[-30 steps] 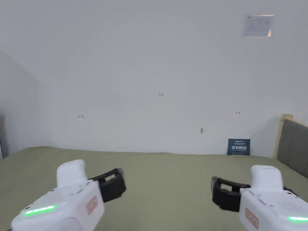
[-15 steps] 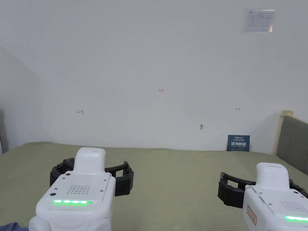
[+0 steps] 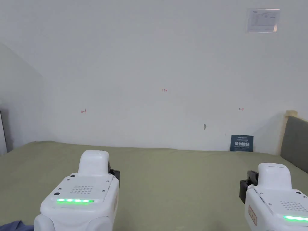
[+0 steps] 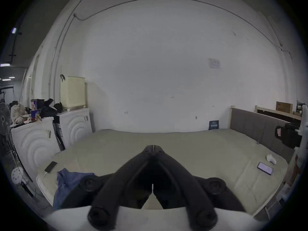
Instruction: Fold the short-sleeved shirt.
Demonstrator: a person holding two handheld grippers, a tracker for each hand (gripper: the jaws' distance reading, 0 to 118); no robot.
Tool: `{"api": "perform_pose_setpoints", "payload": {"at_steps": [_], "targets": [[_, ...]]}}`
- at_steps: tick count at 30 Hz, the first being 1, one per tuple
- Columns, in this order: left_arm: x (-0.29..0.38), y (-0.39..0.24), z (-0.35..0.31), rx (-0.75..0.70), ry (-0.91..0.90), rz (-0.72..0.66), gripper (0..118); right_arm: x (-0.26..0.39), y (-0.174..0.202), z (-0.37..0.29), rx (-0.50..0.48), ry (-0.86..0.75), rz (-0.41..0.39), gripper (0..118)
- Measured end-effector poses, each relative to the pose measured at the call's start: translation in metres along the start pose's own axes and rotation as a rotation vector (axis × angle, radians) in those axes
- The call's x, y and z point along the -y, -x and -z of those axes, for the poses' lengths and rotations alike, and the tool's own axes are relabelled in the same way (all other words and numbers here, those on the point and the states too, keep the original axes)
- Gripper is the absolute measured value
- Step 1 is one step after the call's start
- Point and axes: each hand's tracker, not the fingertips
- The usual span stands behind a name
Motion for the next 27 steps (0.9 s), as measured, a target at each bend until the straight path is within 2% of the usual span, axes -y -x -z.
{"api": "perform_pose_setpoints", "payload": {"at_steps": [9,14,17,19,24,27], "targets": [[0.003,-0.003,0.002,-0.001,0.003,0.003,0,0.003,-0.002,0.003,0.01,0.028,-0.004,0],[0.005,0.013,0.003,-0.018,0.016,0.005,0,0.013,0.012,0.01,0.003,0.054,-0.055,0],[0.01,0.041,0.002,-0.079,0.037,-0.004,0,0.018,0.034,0.018,-0.062,0.069,-0.061,0],[0.012,0.068,-0.001,-0.148,0.049,-0.022,0,0.021,0.06,0.024,-0.14,0.07,-0.06,0],[0.016,0.15,-0.033,-0.373,0.054,-0.054,0,0.02,0.149,0.039,-0.37,0.064,-0.027,0],[0.018,0.196,-0.062,-0.504,0.06,-0.069,0,0.019,0.2,0.039,-0.489,0.054,-0.038,0]]}}
